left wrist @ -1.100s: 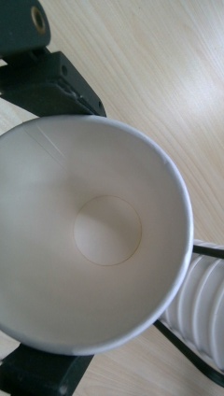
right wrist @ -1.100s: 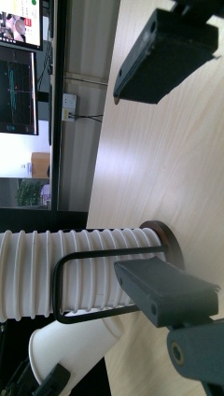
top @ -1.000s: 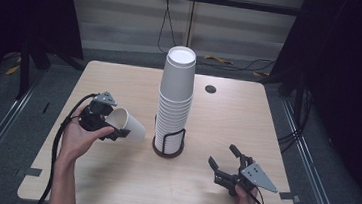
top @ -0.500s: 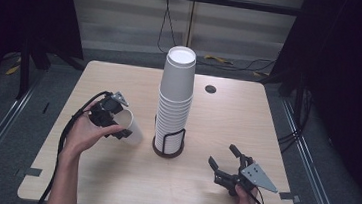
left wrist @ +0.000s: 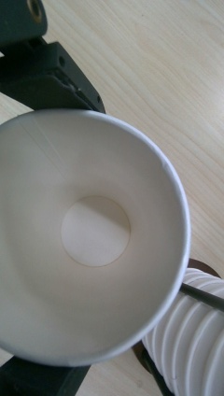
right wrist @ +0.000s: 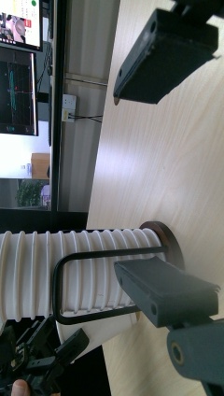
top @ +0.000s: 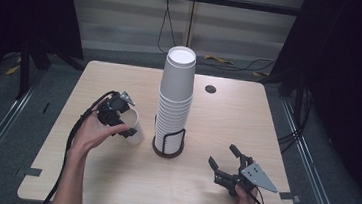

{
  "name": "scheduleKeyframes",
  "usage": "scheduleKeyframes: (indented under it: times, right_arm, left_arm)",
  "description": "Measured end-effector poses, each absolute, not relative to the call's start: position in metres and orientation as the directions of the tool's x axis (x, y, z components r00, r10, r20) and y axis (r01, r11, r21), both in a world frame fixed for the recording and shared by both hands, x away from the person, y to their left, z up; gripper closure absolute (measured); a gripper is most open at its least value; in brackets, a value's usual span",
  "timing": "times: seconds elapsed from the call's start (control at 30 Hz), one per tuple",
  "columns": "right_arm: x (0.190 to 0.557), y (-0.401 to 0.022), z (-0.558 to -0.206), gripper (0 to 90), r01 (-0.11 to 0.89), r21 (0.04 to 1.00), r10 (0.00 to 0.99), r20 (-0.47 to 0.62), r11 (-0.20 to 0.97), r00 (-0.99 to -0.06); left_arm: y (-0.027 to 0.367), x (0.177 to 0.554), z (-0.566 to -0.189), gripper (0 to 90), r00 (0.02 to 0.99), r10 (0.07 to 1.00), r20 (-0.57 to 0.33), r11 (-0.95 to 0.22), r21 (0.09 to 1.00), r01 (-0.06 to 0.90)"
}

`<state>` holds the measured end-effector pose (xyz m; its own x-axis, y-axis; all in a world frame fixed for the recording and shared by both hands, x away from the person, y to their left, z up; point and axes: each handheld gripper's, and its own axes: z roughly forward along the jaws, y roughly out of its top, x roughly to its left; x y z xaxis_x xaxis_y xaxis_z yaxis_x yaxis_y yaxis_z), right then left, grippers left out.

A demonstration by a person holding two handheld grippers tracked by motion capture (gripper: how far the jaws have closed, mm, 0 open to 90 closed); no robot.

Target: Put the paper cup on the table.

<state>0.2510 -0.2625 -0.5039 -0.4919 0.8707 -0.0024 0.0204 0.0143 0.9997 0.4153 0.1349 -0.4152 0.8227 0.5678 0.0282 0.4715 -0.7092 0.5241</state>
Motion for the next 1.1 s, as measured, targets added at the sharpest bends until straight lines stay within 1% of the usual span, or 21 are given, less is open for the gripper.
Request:
scheduleKeyframes:
  times: [0.13,0.2,0.27,0.33,0.43,0.47,0.67,0.77,0.83,0.87,0.93,1.1]
  right_arm:
    - [0.251,-0.263,-0.504,14.2,0.02,1.0,0.872,-0.002,0.014,-0.49]
    - [0.251,-0.262,-0.504,14.2,0.02,1.0,0.872,-0.002,0.014,-0.49]
    - [0.251,-0.262,-0.504,14.2,0.021,1.0,0.872,-0.002,0.014,-0.49]
    - [0.251,-0.262,-0.504,14.1,0.02,1.0,0.872,-0.002,0.014,-0.49]
    - [0.251,-0.262,-0.504,13.9,0.021,1.0,0.872,-0.002,0.014,-0.49]
    - [0.251,-0.262,-0.504,13.9,0.021,1.0,0.872,-0.002,0.014,-0.49]
    - [0.251,-0.262,-0.504,13.9,0.02,1.0,0.872,-0.002,0.014,-0.49]
    - [0.251,-0.262,-0.504,13.8,0.021,1.0,0.872,-0.002,0.014,-0.49]
    - [0.251,-0.262,-0.504,13.8,0.02,1.0,0.872,-0.002,0.014,-0.489]
    - [0.251,-0.262,-0.504,13.8,0.02,1.0,0.873,-0.003,0.014,-0.488]
    - [0.251,-0.262,-0.504,13.8,0.018,1.0,0.874,-0.004,0.015,-0.485]
    - [0.251,-0.262,-0.504,13.8,0.019,1.0,0.875,-0.004,0.015,-0.485]
  left_arm:
    - [0.132,0.415,-0.422,4.1,0.827,0.561,0.035,-0.706,0.541,0.456]
    - [0.131,0.416,-0.425,3.7,0.832,0.555,0.019,-0.698,0.554,0.453]
    - [0.131,0.417,-0.428,3.4,0.821,0.571,-0.01,-0.666,0.58,0.47]
    - [0.131,0.419,-0.429,3.2,0.823,0.568,-0.023,-0.665,0.575,0.476]
    - [0.131,0.418,-0.433,3.2,0.821,0.57,-0.022,-0.646,0.605,0.465]
    - [0.131,0.418,-0.434,3.1,0.823,0.567,-0.036,-0.64,0.61,0.467]
    - [0.132,0.415,-0.44,3.4,0.81,0.586,-0.015,-0.607,0.654,0.451]
    - [0.132,0.416,-0.443,3.8,0.816,0.577,-0.029,-0.617,0.639,0.459]
    - [0.13,0.417,-0.447,9.4,0.835,0.55,-0.021,-0.65,0.617,0.444]
    - [0.129,0.416,-0.447,9.0,0.839,0.544,-0.006,-0.666,0.605,0.436]
    - [0.129,0.413,-0.447,9.8,0.831,0.557,0.013,-0.652,0.627,0.427]
    - [0.133,0.413,-0.451,9.9,0.844,0.537,-0.013,-0.647,0.636,0.421]
